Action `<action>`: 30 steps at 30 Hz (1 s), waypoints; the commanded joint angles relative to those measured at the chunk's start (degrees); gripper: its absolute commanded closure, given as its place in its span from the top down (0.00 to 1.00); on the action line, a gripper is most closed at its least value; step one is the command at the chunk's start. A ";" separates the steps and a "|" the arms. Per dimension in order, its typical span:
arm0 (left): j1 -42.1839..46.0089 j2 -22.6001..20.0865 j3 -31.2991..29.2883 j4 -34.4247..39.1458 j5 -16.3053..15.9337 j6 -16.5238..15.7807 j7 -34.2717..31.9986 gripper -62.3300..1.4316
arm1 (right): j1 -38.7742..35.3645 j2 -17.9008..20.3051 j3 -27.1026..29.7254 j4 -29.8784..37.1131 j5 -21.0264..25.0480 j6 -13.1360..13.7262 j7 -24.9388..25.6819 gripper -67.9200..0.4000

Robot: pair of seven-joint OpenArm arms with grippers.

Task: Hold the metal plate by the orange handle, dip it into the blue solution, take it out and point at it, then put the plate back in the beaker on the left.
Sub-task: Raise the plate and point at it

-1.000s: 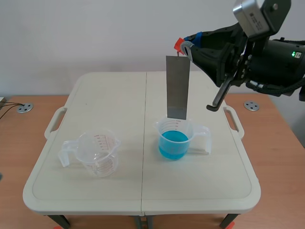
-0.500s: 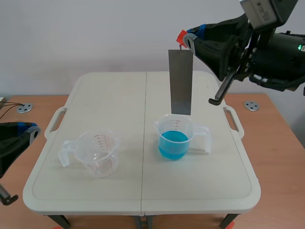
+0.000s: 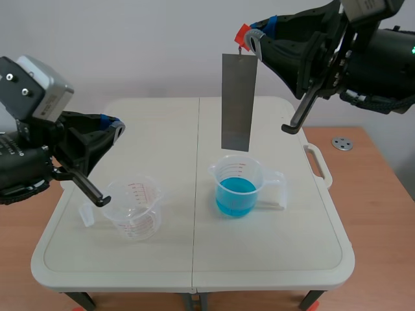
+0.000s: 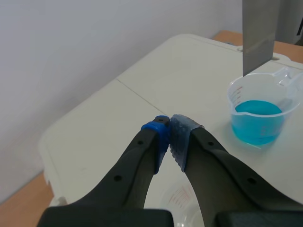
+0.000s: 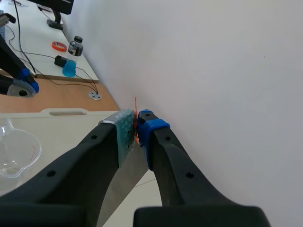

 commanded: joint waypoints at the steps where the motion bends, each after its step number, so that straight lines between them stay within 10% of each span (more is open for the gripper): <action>1: -1.31 0.96 0.92 -1.27 0.76 0.28 -0.33 0.08 | 0.66 0.44 0.79 1.22 1.27 0.33 0.46 0.02; 30: -17.84 9.84 13.70 -19.76 8.98 0.48 -0.90 0.08 | 0.66 0.44 0.81 1.27 1.27 0.33 0.20 0.02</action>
